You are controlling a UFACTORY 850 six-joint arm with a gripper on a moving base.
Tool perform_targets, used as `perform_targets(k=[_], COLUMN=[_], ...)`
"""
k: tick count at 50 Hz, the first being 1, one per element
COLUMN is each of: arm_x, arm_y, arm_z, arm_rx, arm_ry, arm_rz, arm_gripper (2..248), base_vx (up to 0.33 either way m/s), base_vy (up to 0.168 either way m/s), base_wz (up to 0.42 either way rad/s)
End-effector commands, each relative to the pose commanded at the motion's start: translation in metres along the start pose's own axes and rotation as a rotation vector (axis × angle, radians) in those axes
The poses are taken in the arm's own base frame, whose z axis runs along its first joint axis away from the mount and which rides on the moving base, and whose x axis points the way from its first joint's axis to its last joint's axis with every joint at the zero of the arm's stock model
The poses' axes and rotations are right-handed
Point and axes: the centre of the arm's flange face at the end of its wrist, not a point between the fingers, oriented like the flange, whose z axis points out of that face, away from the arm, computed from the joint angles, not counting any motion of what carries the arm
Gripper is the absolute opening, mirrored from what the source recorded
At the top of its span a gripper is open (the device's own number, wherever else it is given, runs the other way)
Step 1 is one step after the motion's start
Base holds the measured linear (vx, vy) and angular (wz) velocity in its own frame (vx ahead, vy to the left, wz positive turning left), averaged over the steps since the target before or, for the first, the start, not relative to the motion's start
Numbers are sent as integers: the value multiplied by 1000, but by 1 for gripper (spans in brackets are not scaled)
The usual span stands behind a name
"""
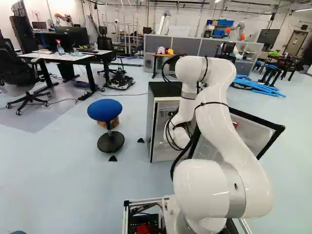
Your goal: Grab a drink from the fridge
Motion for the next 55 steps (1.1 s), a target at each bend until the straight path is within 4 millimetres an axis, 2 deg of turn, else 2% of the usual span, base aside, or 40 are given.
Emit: perform_targets(k=[30,55], arm_x=[27,47], arm_y=[-5,0], arm_z=[-77,-139], arm_rx=[10,0], arm_ry=[-32,-40], arm_rz=[-4,0], arm_gripper=[96,96], base_vx=[0,0], base_vy=[0,0], base_wz=[0,0])
